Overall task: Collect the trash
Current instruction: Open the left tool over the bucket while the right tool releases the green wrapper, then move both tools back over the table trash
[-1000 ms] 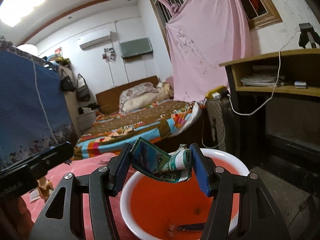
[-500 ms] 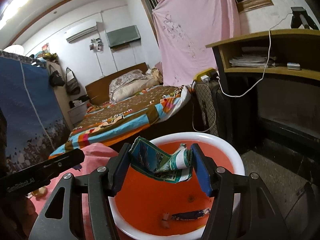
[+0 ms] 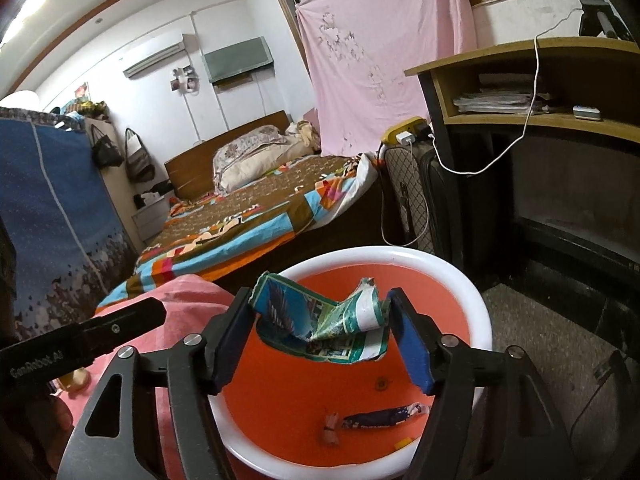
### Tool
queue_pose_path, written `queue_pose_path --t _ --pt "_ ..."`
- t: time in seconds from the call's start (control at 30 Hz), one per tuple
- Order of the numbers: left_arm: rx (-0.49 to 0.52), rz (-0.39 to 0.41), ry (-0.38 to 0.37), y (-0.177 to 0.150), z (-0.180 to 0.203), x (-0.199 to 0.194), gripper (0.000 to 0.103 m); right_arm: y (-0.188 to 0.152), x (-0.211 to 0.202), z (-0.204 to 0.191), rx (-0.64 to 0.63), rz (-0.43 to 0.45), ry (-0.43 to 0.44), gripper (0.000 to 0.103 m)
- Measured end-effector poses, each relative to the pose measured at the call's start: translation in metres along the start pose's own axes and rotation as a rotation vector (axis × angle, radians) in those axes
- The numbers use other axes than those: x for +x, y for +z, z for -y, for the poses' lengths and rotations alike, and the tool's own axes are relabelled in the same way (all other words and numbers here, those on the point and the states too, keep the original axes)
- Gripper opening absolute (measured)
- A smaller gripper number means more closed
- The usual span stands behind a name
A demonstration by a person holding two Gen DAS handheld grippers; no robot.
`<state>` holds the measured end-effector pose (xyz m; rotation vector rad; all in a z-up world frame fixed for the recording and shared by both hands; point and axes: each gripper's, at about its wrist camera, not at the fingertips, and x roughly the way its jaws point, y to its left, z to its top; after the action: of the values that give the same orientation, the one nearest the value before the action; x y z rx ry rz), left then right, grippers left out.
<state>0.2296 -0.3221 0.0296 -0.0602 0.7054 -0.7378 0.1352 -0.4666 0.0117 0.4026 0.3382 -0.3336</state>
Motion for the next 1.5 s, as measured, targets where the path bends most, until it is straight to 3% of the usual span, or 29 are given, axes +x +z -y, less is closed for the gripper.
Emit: queue_pose_path --t 0.17,0.33,0.47,0.63,0.7,0.77,1.2,1.37,1.5 --pt "-0.023 0.009 0.001 0.001 -0.005 -0.003 0.043 0.000 0.000 0.000 0.000 0.000 0.000 0.075" --pt "-0.021 0.072 0.052 -0.001 -0.011 -0.018 0.048 0.001 -0.002 -0.001 -0.002 0.017 0.005 0.077" --pt "-0.034 0.138 0.103 -0.002 -0.021 -0.038 0.062 0.004 -0.011 -0.007 -0.006 0.074 0.031 0.081" --pt "-0.067 0.220 0.163 -0.005 -0.042 -0.068 0.072 0.007 -0.025 -0.022 -0.024 0.161 0.078 0.090" --pt "-0.080 0.255 0.190 -0.008 -0.050 -0.080 0.079 0.008 -0.031 -0.029 -0.037 0.198 0.100 0.103" --pt "-0.093 0.300 0.231 -0.011 -0.059 -0.095 0.090 0.008 -0.037 -0.037 -0.053 0.238 0.121 0.103" --pt "-0.117 0.466 0.470 -0.048 -0.109 -0.177 0.090 0.000 -0.072 -0.109 -0.187 0.405 0.322 0.103" --pt "-0.141 0.501 0.544 -0.059 -0.138 -0.205 0.090 -0.004 -0.077 -0.137 -0.217 0.415 0.406 0.103" --pt "-0.126 0.505 0.582 -0.068 -0.155 -0.218 0.090 -0.008 -0.073 -0.161 -0.257 0.373 0.474 0.103"
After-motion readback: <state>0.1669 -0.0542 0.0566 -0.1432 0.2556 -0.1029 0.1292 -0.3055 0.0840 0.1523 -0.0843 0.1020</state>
